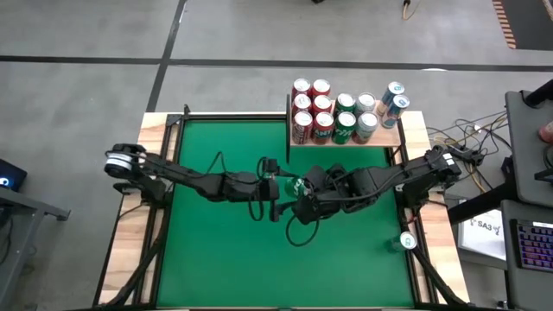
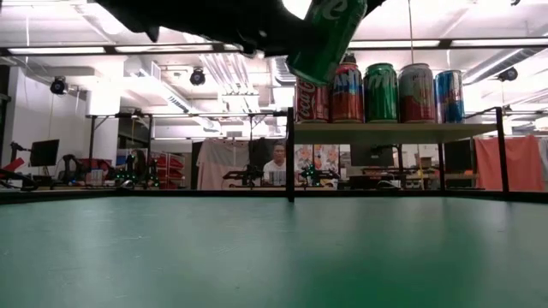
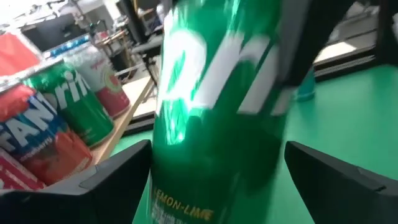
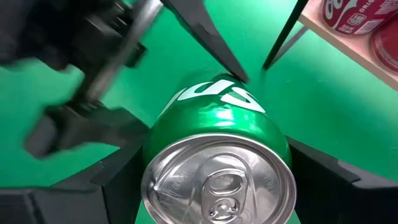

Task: Place canned beverage on shelf
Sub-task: Put the green soda can on the shelf aligned with the other green soda cans

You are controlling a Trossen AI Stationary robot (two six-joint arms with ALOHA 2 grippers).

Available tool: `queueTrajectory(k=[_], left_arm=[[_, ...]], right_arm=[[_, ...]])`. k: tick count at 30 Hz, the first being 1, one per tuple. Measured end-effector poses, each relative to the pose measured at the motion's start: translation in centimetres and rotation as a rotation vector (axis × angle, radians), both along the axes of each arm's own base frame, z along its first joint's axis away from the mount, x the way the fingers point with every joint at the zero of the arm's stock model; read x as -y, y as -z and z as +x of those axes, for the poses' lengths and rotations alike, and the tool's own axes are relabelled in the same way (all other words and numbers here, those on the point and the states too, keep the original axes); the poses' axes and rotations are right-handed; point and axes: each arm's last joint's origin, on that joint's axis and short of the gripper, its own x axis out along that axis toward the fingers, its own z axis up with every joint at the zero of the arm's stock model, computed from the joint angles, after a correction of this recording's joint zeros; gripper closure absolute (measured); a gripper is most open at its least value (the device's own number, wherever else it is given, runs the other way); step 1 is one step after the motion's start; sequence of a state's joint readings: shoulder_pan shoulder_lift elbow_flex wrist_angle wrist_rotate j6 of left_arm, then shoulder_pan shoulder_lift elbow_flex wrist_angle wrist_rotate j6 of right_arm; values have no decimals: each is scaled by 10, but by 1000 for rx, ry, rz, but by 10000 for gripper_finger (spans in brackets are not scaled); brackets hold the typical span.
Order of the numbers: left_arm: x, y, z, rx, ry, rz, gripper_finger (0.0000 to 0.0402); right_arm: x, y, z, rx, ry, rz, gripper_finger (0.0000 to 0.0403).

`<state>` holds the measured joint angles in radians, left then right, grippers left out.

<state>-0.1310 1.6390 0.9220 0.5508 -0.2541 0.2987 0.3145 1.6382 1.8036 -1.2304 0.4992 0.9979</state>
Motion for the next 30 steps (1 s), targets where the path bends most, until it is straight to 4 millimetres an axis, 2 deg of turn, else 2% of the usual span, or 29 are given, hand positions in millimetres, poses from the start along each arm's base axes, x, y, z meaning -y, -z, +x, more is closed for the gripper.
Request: queueTrajectory(k=[5,9,15,23,30], left_arm=[[0,4,10,-10,-37,11,51],[-1,4,10,-6,-97,21,56],[-2,3,9,-6,-118,27,113],[0,1,8,21,-123,12,113],[1,0,3,149,-118,-32,113]], right_arm=[[1,1,0,5,17,4,103],[2,1,1,2,13,-8,103],[3,0,2,6,4,-10,103],[3,-1,1,8,-8,-17,76],[3,-23,-2,55,-48,-16,66]])
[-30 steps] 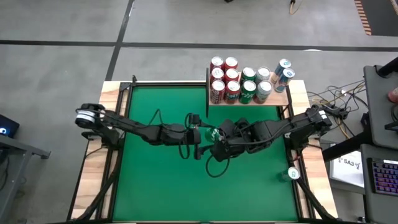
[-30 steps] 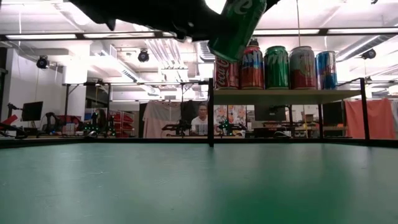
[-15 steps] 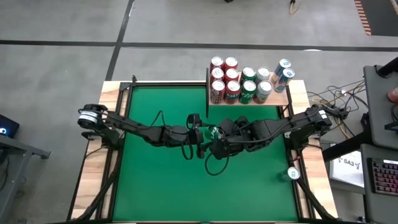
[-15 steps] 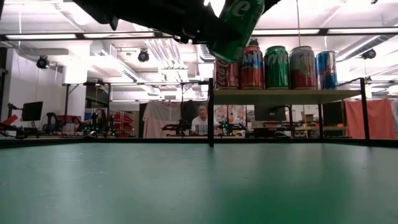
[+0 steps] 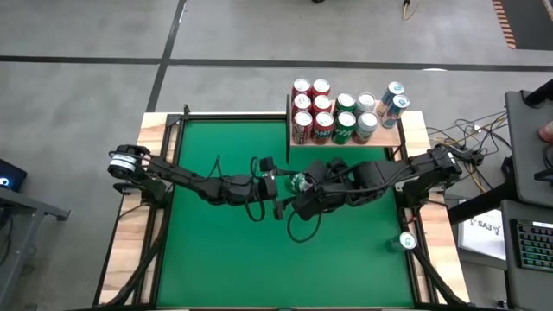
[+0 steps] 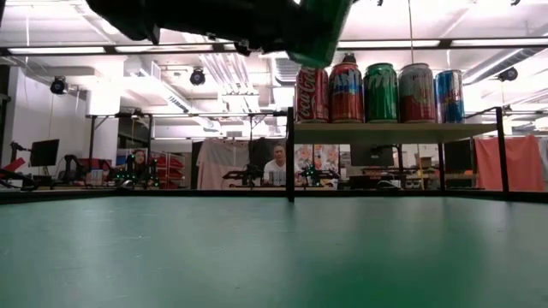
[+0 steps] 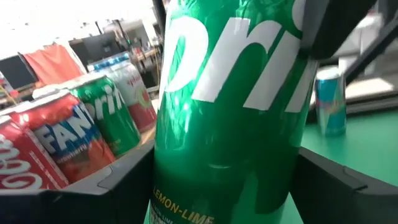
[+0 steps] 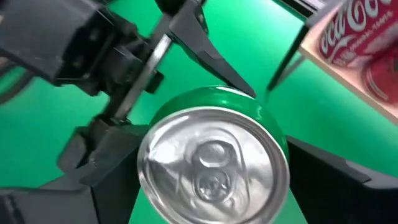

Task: Place canned beverage on shelf
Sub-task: Put the green soda can on the shelf aligned with the other green soda cans

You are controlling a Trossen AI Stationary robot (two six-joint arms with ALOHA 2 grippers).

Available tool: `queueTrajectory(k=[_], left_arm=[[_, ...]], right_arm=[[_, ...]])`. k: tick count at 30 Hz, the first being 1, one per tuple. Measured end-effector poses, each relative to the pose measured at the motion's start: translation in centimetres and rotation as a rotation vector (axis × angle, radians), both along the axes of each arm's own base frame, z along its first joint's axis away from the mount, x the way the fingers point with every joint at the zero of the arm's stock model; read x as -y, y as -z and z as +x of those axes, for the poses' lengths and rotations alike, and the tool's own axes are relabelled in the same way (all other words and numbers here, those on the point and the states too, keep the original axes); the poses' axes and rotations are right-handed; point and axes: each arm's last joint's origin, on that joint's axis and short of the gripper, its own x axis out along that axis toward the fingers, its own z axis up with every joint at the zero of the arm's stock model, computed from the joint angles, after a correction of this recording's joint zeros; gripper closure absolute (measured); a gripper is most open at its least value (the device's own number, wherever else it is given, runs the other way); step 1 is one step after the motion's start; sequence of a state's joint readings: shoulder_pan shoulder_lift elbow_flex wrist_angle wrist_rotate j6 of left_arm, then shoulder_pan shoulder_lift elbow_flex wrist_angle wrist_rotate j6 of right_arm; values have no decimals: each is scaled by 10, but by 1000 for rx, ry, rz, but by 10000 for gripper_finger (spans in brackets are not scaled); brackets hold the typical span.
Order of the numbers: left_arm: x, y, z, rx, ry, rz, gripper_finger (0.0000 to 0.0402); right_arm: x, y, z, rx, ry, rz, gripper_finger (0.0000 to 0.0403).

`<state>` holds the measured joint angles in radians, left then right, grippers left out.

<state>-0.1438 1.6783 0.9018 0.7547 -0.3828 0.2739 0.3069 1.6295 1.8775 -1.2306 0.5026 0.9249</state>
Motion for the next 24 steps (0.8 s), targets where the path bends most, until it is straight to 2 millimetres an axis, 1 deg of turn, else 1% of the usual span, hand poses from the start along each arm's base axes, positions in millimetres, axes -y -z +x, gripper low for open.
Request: queueTrajectory(k=[6,9,12,16,20,24], left_arm=[[-1,-2,-7,131,10,-44,113],[-1,0,-11,161,-6,-69,113],[1,3,-15,175,-96,-78,113],[2,1,-20,246,-207,-92,113],[6,3,-22,289,-238,-113,113],[9,4,-18,293,-288,-123,113]], right_arm=[[1,-27,-3,85,-27,16,61],[2,-41,-6,122,-49,10,63],[2,-53,-10,160,-78,-1,62],[2,-66,-14,185,-113,-29,64],[3,-71,-19,180,-103,-41,67],[3,-66,-19,142,-90,-41,66]])
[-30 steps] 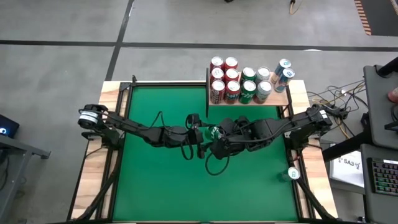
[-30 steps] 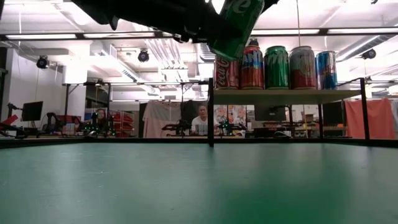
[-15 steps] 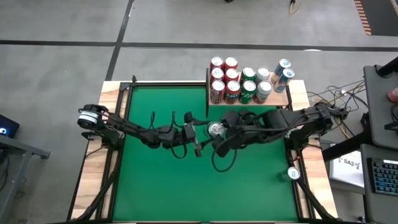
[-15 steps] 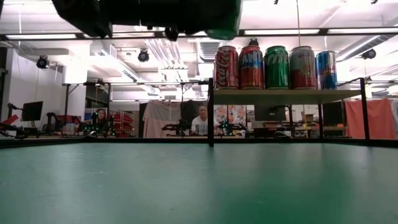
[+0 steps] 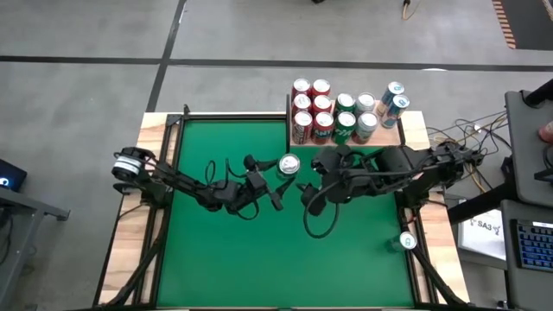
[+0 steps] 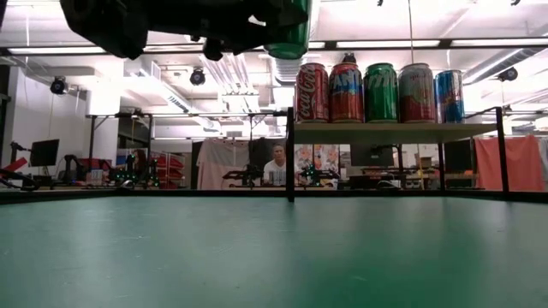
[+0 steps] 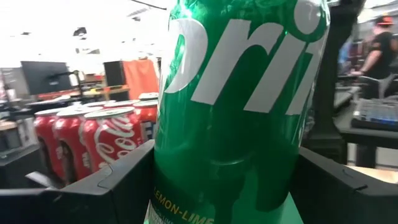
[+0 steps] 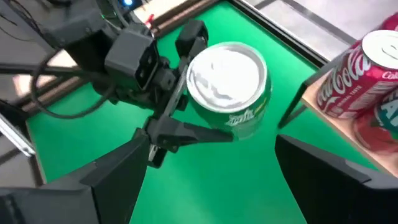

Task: Place canned beverage on shelf
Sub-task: Put the green soda can on the shelf aligned with the other green soda cans

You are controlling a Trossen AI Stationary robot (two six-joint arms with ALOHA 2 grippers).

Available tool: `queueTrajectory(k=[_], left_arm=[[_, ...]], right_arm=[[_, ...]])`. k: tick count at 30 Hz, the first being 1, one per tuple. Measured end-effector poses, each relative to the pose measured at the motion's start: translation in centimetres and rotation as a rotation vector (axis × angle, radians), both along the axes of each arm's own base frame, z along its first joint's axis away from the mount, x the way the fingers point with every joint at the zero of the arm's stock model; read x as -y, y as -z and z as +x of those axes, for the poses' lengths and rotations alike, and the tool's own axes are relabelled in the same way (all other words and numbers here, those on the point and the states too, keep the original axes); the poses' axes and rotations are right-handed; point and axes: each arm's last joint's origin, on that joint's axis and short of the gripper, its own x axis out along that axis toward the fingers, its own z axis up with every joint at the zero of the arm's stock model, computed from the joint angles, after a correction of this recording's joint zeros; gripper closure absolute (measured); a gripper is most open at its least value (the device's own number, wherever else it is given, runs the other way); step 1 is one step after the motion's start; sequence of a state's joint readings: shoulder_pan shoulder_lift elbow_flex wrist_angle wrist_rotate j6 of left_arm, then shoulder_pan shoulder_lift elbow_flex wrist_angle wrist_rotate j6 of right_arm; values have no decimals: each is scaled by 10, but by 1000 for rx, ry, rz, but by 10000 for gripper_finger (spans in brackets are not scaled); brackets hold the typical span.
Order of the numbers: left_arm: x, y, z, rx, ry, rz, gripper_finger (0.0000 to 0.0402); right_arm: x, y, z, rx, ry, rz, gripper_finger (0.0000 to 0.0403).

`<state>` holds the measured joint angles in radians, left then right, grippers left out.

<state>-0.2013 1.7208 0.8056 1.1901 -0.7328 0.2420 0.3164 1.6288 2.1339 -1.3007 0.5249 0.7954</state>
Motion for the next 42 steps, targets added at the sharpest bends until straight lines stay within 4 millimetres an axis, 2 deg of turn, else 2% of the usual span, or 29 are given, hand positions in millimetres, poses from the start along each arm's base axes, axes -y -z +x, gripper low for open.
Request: queueTrajectory(k=[8,20,33,42], left_arm=[[1,3,5,6,-21,-24,113],[3,1,4,32,-8,-44,113],[8,-2,3,63,24,-58,113],[19,-10,4,98,55,-77,113]], right_arm=[[-6,14,9,-104,-84,-109,66],[-7,35,28,-181,-26,-262,60],[-2,34,40,-152,-71,-356,62],[0,34,50,-111,-134,-366,62]])
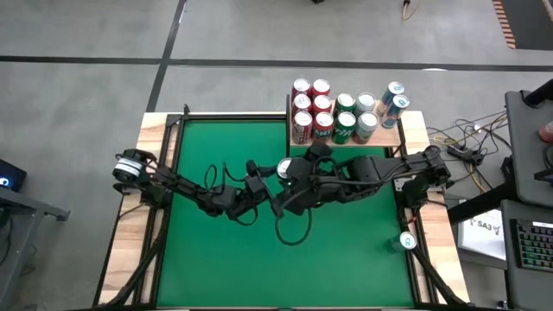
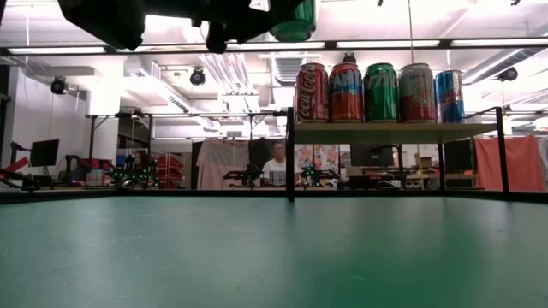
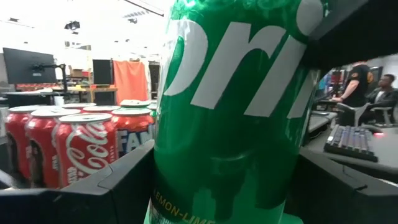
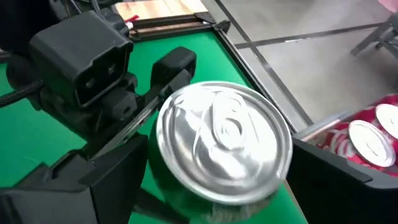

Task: Place canned beverage on shelf
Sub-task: Put the green soda can on the shelf aligned with the other green soda cans

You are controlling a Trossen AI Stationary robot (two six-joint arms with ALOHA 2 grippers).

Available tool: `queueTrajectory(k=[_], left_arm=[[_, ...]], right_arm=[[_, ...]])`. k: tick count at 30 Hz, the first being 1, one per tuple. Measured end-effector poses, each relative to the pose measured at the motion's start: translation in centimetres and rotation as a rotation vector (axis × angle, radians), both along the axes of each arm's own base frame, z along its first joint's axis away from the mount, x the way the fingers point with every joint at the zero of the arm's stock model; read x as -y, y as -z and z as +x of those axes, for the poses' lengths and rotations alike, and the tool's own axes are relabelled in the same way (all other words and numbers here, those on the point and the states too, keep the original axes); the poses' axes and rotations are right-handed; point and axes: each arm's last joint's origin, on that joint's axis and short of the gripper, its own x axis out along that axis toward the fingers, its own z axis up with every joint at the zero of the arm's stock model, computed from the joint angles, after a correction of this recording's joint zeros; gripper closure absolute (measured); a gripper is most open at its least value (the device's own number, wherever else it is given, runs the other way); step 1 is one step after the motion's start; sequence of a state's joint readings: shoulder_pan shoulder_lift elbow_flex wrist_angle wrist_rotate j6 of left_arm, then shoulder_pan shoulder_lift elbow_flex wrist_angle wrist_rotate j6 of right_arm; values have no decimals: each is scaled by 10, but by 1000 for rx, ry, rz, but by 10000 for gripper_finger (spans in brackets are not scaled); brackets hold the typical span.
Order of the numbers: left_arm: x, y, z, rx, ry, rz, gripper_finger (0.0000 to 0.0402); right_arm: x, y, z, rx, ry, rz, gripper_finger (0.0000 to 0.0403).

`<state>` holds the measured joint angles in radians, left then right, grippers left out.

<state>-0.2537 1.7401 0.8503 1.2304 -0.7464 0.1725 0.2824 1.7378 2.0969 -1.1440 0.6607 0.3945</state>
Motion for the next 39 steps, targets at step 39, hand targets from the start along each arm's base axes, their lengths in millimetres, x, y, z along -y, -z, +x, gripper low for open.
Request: queueTrajectory(k=[39], left_arm=[[6,-4,-1,-31,-2,86,29]], right_arm=[[7,0,5,5,-28,-12,105]])
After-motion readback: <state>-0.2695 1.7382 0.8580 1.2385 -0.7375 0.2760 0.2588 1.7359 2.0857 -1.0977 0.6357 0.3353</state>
